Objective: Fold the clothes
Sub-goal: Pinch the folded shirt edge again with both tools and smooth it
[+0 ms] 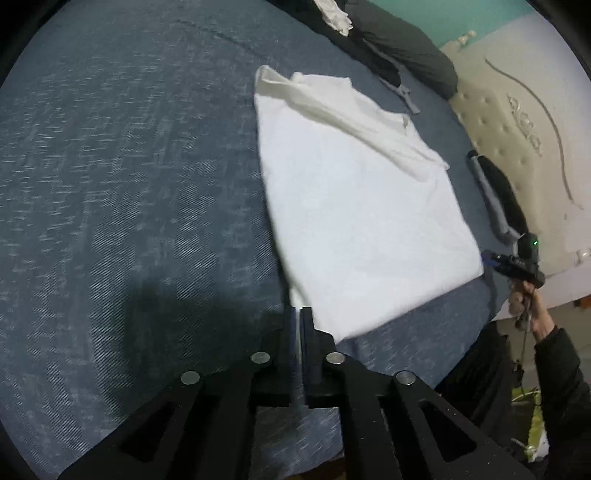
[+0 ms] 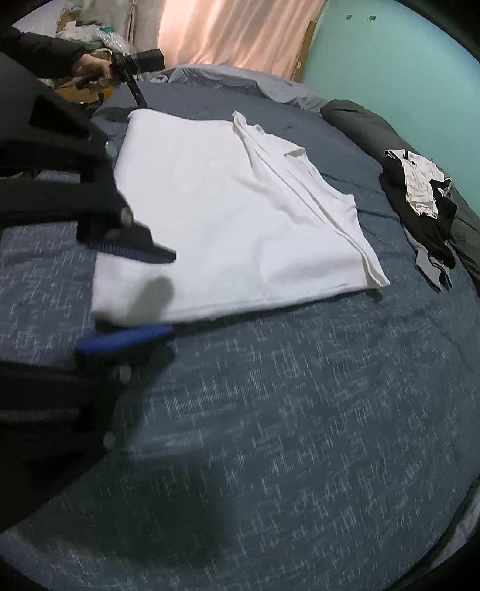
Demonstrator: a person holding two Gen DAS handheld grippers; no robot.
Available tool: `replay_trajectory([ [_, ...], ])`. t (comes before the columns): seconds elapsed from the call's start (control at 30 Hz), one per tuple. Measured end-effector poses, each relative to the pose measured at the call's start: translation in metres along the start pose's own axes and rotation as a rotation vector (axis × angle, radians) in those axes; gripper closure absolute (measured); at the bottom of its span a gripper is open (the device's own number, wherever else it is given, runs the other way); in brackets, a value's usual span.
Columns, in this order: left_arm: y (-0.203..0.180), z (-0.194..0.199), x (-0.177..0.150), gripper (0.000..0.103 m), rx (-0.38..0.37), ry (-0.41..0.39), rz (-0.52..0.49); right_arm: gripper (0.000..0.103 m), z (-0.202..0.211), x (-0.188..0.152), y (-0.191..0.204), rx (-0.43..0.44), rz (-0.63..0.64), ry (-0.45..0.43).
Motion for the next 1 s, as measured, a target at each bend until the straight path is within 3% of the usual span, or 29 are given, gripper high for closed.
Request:
replay_trajectory([
  [0.13, 0.002, -0.011, 0.0, 0.084, -0.009, 0.024, 0.005, 0.067, -0.015, -0.001, 0.004, -0.028, 0.024, 0.034],
  [0.17, 0.001, -0.014, 0.0, 0.085, -0.002, 0.027, 0.003, 0.072, -0.018, -0.001, 0.004, -0.036, 0.028, 0.036],
  [0.2, 0.001, -0.017, -0.001, 0.093, 0.009, 0.029, 0.0, 0.087, -0.019, -0.001, 0.004, -0.027, 0.028, 0.033],
  [0.23, 0.0, -0.018, -0.001, 0.101, 0.014, 0.029, -0.004, 0.093, -0.019, -0.001, 0.004, -0.021, 0.032, 0.029],
  [0.3, 0.0, -0.015, -0.001, 0.102, 0.024, 0.018, -0.008, 0.098, -0.019, -0.001, 0.006, -0.028, 0.053, 0.021],
  [0.47, 0.003, -0.005, -0.001, 0.102, 0.045, -0.011, 0.002, 0.1, -0.01, 0.001, 0.011, -0.039, 0.09, -0.022],
  [0.77, 0.012, -0.012, 0.005, 0.102, 0.051, 0.021, 0.093, 0.1, -0.009, 0.0, 0.002, -0.045, 0.048, -0.037],
  [1.0, 0.006, -0.005, 0.007, 0.101, 0.057, 0.039, 0.057, 0.1, -0.005, 0.002, 0.006, -0.028, 0.065, -0.042],
])
Point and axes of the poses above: each gripper's, at about its wrist camera, not at the fingertips, and z roughly against the way its jaws point, y to its left, x to its top, the point moved 3 cm from there along -z, roughly the way its jaws point, and after that the axes turned 5 degrees about x, right-handed, at the moved point
